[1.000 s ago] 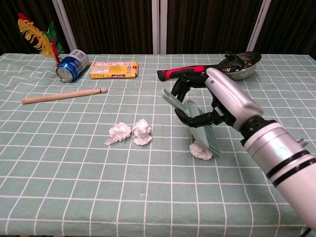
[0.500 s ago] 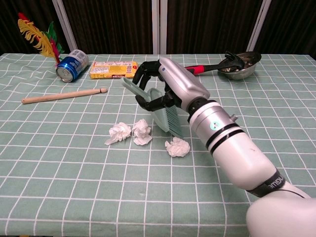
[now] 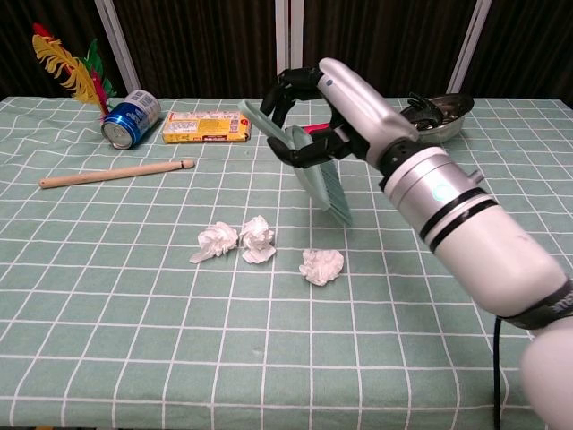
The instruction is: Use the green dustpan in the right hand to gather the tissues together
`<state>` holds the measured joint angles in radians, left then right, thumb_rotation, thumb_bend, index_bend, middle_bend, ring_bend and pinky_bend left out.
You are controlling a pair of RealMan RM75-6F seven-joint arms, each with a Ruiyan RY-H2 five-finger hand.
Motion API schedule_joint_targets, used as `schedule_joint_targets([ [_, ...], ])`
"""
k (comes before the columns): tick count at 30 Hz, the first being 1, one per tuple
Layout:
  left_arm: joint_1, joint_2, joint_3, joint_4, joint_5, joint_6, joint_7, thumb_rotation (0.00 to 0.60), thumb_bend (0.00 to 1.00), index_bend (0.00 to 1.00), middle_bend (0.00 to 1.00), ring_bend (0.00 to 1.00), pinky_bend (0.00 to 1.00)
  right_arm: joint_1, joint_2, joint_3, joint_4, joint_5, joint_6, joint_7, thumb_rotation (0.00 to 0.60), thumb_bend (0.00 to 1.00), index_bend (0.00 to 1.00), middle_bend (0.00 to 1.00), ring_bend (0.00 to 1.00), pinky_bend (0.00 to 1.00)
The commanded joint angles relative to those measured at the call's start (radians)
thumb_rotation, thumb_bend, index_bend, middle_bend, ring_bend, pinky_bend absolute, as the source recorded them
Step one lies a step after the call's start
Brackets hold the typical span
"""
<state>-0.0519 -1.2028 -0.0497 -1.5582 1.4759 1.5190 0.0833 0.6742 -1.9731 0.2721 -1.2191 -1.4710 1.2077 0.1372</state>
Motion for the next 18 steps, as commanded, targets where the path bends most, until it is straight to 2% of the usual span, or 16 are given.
schedule_joint_targets([
  [1, -0.003, 0.002, -0.001, -0.004, 0.003, 0.000, 0.005, 0.600, 0.00, 0.16, 0.10, 0.04, 0.06, -0.078, 0.148, -0.065, -0.198, 0.013, 0.005, -0.045, 0.600, 0.44, 0.56, 0.57, 0.20, 0.00],
  [4, -0.006, 0.003, -0.002, -0.012, 0.007, -0.001, 0.013, 0.600, 0.00, 0.16, 0.10, 0.04, 0.06, -0.099, 0.170, -0.099, -0.253, 0.008, 0.009, -0.043, 0.600, 0.45, 0.56, 0.57, 0.20, 0.00],
  [8, -0.009, 0.008, -0.001, -0.023, 0.012, -0.001, 0.018, 0.600, 0.00, 0.16, 0.10, 0.04, 0.06, -0.112, 0.144, -0.132, -0.257, -0.005, 0.016, -0.030, 0.600, 0.45, 0.56, 0.57, 0.20, 0.00],
  [13, -0.005, 0.013, 0.001, -0.029, 0.012, 0.005, 0.017, 0.600, 0.00, 0.16, 0.10, 0.04, 0.06, -0.111, 0.062, -0.152, -0.188, -0.007, 0.007, -0.004, 0.600, 0.45, 0.55, 0.57, 0.20, 0.00],
  [18, -0.001, 0.018, 0.004, -0.033, 0.015, 0.009, 0.016, 0.600, 0.00, 0.16, 0.10, 0.04, 0.06, -0.079, -0.051, -0.126, -0.057, -0.035, 0.019, 0.023, 0.600, 0.45, 0.55, 0.57, 0.20, 0.00],
])
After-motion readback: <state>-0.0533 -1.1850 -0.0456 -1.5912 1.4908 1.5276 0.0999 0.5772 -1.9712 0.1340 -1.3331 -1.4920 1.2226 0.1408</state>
